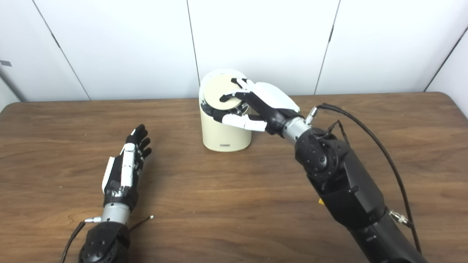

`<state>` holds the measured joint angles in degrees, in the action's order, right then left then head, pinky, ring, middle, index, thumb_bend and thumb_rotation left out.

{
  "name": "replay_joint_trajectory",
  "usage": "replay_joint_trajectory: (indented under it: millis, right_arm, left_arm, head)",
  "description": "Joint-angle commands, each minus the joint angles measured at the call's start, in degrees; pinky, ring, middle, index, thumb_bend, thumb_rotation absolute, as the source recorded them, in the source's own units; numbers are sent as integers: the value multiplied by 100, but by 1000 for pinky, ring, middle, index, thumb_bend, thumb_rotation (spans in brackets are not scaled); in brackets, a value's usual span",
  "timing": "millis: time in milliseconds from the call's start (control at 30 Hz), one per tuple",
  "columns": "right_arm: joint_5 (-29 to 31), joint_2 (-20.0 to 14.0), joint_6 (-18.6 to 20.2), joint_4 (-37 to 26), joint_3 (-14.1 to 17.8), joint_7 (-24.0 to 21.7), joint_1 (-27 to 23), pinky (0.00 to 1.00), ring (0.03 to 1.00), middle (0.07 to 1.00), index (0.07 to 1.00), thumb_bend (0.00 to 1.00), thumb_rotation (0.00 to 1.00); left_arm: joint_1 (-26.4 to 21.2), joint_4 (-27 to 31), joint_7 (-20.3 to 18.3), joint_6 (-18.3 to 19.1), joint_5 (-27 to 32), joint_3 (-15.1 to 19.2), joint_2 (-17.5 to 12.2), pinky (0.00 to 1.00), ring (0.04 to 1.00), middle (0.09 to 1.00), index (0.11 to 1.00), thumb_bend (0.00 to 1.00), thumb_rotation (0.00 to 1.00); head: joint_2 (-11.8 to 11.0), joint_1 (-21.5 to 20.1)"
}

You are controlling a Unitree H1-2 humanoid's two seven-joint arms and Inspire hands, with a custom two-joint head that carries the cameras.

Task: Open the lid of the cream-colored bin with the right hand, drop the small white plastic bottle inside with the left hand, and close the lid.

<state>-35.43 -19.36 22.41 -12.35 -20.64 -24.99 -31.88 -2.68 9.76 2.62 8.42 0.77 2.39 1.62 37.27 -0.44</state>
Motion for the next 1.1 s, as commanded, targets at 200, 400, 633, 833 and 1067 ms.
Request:
replay_joint_trajectory:
  millis: [200, 400, 633, 833, 1067]
  right_arm:
    - [-66, -137, 65, 199, -42, -211, -107, 975, 1000, 1000, 784, 554, 1000]
    - [-18, -123, 84, 288, -47, -233, -122, 981, 1000, 1000, 797, 561, 1000]
    - [-92, -112, 224, 263, -102, -351, -179, 1000, 1000, 1000, 809, 589, 1000]
    - [-81, -106, 218, 281, -114, -417, -188, 1000, 1000, 1000, 797, 571, 1000]
    - [-127, -74, 304, 253, -100, -452, -173, 1000, 1000, 1000, 793, 595, 1000]
  left_arm:
    - [-189, 158, 61, -88, -12, 2, 65, 934, 950, 966, 961, 533, 993]
    - [-206, 134, 80, -102, -52, -11, 84, 939, 946, 966, 959, 545, 997]
    - [-201, 169, 90, -76, -33, -5, 93, 935, 945, 968, 960, 540, 995]
    - [-202, 165, 113, -94, -20, -23, 77, 937, 948, 967, 962, 541, 1000]
    - [-207, 159, 149, -84, -55, -28, 78, 928, 942, 963, 957, 553, 998]
  head:
    - [-2, -8]
    - [-10, 2]
    - [3, -1]
    - [3, -1]
    - [14, 5]
